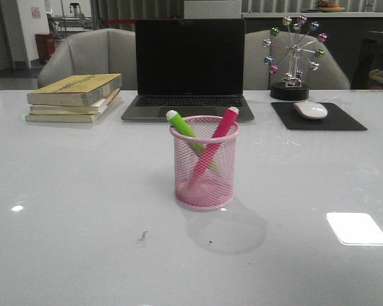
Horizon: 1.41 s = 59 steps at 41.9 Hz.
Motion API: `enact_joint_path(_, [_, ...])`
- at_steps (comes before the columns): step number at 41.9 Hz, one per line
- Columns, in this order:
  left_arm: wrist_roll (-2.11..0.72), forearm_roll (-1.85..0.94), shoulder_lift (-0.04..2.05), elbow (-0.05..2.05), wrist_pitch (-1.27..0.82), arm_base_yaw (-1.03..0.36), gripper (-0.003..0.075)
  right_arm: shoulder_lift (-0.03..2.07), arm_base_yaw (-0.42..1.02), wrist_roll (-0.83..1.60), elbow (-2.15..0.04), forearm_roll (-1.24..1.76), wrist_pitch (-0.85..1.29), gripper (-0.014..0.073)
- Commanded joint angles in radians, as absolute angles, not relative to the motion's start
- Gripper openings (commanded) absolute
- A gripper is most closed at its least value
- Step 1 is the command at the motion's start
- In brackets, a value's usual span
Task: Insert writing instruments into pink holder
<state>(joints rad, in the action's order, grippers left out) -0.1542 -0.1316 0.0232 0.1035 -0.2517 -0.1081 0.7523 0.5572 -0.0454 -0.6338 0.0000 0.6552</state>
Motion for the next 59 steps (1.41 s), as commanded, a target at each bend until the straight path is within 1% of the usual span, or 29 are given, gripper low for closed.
enact_joint_path(1, [-0.156, -0.15, -0.032, 0.087, -0.134, -0.072, 0.0099, 0.745, 0.556, -0.035, -0.662, -0.017, 0.585, 0.0071])
enact_joint_path(5, [-0.156, -0.15, -0.005, 0.063, -0.1, -0.058, 0.0099, 0.745, 0.556, -0.035, -0.662, -0.017, 0.588, 0.0071])
enact_joint_path(11, [-0.153, -0.15, -0.019, 0.025, -0.04, -0.06, 0.0099, 0.745, 0.556, -0.035, -0.662, -0.017, 0.588, 0.0071])
enact_joint_path(15, [-0.081, -0.116, -0.027, -0.01, 0.015, -0.07, 0.0099, 0.745, 0.556, -0.035, -0.662, -0.017, 0.59, 0.0071])
enact_joint_path(18, [-0.009, -0.074, -0.027, -0.008, -0.008, -0.076, 0.0099, 0.745, 0.556, -0.035, -0.662, -0.017, 0.589, 0.0071])
enact_joint_path(23, [0.014, 0.0, -0.027, -0.01, 0.006, -0.083, 0.0099, 0.745, 0.556, -0.035, -0.662, -0.017, 0.59, 0.0071])
enact_joint_path(31, [0.014, 0.0, -0.027, -0.01, 0.014, -0.083, 0.0099, 0.745, 0.556, -0.035, -0.662, -0.017, 0.589, 0.0071])
enact_joint_path(38, [0.014, -0.01, -0.027, -0.01, 0.081, -0.098, 0.0099, 0.745, 0.556, -0.035, -0.662, -0.017, 0.589, 0.0071])
enact_joint_path(59, [0.014, -0.01, -0.027, -0.01, 0.082, -0.1, 0.0099, 0.745, 0.556, -0.035, -0.662, -0.017, 0.589, 0.0071])
